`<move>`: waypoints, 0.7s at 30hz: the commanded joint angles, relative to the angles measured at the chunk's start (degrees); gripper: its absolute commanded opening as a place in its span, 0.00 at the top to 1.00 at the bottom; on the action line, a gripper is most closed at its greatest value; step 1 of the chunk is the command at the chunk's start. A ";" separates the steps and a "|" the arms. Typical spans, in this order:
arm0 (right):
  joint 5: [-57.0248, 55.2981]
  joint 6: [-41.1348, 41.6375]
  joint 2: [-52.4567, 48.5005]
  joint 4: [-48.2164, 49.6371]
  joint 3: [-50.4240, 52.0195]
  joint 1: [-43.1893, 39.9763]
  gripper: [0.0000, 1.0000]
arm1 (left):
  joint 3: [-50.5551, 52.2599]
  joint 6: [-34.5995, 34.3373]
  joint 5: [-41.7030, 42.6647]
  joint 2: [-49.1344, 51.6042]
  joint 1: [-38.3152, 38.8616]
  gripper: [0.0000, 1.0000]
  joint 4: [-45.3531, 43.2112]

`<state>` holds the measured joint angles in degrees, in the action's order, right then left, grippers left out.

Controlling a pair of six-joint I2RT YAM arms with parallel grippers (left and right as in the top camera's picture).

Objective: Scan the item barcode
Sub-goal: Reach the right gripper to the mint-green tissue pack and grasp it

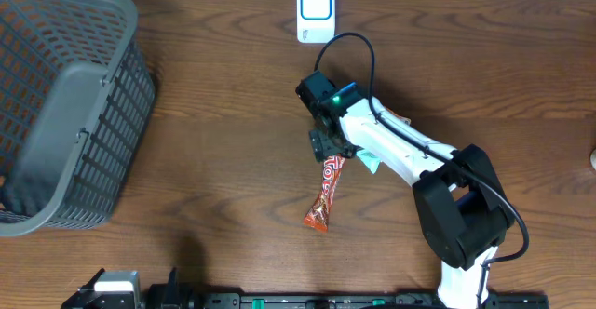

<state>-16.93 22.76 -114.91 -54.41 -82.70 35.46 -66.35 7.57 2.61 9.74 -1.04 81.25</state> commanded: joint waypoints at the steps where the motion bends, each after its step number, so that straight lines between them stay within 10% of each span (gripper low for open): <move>1: -5.75 -0.61 -0.28 1.16 0.42 -0.66 0.01 | -0.20 0.76 -0.70 -0.26 -0.28 0.02 0.11; 21: -7.19 -1.81 -0.52 6.23 9.27 -1.86 0.08 | -0.20 0.76 -0.70 -0.26 -0.28 0.02 0.11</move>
<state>-22.70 20.99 -114.89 -49.25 -75.77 34.65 -66.35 7.57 2.61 9.74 -1.04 81.21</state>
